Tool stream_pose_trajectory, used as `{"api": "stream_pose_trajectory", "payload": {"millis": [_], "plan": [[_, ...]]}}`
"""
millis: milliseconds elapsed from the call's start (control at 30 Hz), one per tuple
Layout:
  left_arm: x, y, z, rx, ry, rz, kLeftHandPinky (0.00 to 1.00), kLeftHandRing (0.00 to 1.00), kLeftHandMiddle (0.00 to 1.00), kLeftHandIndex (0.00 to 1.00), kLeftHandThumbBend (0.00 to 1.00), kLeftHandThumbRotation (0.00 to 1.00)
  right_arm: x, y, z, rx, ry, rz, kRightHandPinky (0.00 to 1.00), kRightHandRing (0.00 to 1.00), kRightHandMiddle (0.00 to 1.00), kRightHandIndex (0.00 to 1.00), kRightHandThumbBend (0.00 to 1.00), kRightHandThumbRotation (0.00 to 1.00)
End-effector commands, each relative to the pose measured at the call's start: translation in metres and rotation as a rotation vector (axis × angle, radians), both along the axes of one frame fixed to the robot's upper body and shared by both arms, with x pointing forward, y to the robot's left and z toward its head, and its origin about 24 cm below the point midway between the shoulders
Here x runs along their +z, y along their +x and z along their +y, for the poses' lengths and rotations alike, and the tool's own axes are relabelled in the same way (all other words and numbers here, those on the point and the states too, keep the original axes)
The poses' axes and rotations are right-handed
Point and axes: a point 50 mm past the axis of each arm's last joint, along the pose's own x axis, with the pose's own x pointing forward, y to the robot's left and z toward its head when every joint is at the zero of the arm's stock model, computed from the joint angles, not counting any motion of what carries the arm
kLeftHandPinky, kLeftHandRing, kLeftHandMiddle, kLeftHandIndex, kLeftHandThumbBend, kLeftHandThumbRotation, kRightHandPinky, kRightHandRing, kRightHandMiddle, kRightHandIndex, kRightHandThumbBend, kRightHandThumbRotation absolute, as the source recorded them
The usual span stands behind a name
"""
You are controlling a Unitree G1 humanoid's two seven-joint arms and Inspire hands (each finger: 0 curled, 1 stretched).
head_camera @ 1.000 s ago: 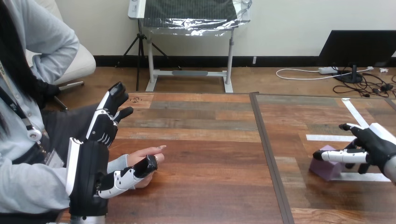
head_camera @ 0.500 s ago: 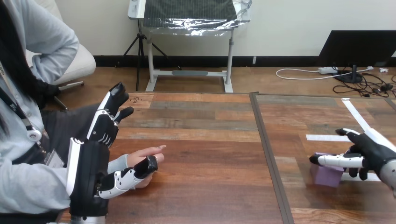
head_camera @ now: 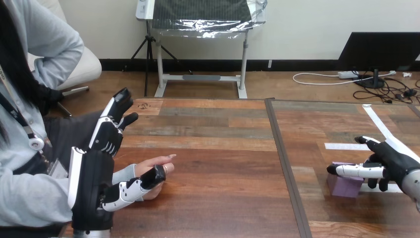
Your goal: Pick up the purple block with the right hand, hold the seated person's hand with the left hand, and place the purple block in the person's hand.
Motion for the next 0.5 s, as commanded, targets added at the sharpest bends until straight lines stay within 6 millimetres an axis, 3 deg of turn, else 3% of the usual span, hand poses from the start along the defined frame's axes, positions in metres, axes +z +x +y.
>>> {"api": "stream_pose_trajectory", "payload": {"millis": [0,100,133,233,467], "plan": [[0.0143,0.0077,-0.0028,-0.011,-0.005,-0.088,0.85,0.92,0.93,0.9,1.0,0.58,0.0154,0.0158,0.0097,0.035,0.005,-0.066,0.12,0.17,0.27,0.95,0.94,0.47],[0.0139,0.0078,-0.003,-0.016,-0.008,-0.085,0.85,0.93,0.93,0.9,1.0,0.58,0.0176,0.017,0.0096,0.039,0.004,-0.073,0.12,0.17,0.29,0.95,0.94,0.47],[0.0138,0.0079,-0.0031,-0.017,-0.009,-0.084,0.85,0.93,0.93,0.9,1.0,0.57,0.0181,0.0172,0.0096,0.039,0.007,-0.076,0.15,0.24,0.37,0.95,0.95,0.47],[0.0137,0.008,-0.0031,-0.018,-0.01,-0.083,0.86,0.93,0.93,0.9,1.0,0.57,0.0189,0.0175,0.0096,0.038,0.012,-0.082,0.19,0.3,0.44,0.95,0.95,0.47],[0.014,0.0087,-0.0036,-0.02,-0.012,-0.086,0.86,0.92,0.93,0.9,1.0,0.57,0.0213,0.0192,0.0105,0.043,0.012,-0.096,0.4,0.54,0.69,0.95,0.97,0.46]]}}
